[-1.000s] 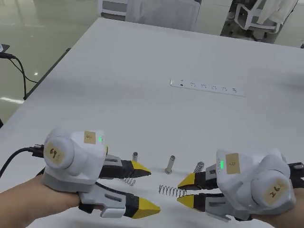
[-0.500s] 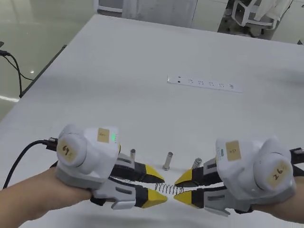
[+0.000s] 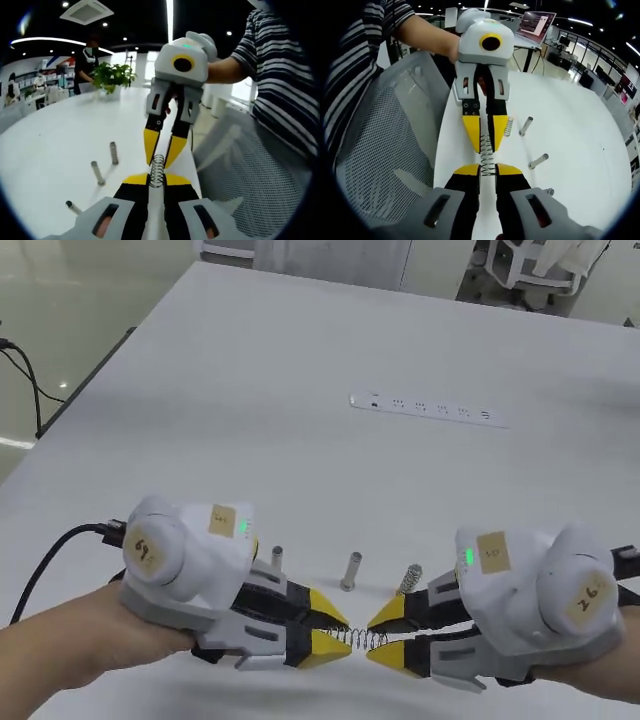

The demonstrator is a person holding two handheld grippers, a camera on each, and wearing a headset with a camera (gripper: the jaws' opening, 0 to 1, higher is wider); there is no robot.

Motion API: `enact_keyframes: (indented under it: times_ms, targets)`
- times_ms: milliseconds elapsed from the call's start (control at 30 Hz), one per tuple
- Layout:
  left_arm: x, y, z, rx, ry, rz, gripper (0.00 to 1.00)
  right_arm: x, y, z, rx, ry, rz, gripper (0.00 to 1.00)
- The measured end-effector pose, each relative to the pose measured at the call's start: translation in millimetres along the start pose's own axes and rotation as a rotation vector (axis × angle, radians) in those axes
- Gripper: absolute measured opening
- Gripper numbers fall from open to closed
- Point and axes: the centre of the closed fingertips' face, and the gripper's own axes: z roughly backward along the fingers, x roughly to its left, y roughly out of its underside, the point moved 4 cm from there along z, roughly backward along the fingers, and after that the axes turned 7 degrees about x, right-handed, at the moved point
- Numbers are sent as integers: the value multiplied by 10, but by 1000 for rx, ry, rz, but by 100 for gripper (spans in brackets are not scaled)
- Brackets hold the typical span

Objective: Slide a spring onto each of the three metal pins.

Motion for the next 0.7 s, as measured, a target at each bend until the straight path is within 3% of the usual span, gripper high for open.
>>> enact_keyframes:
  times_ms: [267, 700]
  targets:
    - [-31, 19, 7, 14, 9, -1, 3, 43, 105, 0, 11, 3, -15, 9]
    - [-38, 51, 19, 26, 17, 8, 3, 44, 8, 61, -25, 4, -4, 7]
